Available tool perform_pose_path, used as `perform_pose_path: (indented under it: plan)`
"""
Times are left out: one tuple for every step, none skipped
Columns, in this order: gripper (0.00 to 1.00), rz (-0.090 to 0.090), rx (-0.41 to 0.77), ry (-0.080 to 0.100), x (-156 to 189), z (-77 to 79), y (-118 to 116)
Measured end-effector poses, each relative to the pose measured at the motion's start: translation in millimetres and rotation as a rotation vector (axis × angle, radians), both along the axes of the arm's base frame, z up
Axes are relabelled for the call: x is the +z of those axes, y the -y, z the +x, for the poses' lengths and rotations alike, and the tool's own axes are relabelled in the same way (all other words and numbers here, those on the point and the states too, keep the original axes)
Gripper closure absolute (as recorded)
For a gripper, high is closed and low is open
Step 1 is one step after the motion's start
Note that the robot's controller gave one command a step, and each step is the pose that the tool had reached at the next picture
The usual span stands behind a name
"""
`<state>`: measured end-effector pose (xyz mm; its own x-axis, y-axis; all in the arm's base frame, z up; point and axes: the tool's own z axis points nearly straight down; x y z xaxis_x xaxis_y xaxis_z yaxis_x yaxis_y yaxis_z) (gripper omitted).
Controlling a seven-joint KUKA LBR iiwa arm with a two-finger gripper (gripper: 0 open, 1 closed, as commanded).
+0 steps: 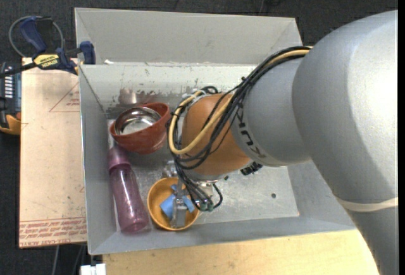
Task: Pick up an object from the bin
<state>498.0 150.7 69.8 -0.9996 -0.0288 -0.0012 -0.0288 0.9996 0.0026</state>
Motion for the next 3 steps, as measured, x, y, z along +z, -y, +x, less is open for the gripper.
perform_pose_path:
  plan:
    - [0.0,0.006,-0.066,0.014,51,-8.9,-9]
    - [0.0,0.006,-0.133,0.014,32,-12.6,-5]
    - [0.0,0.01,-0.081,0.013,5,-12.4,-3]
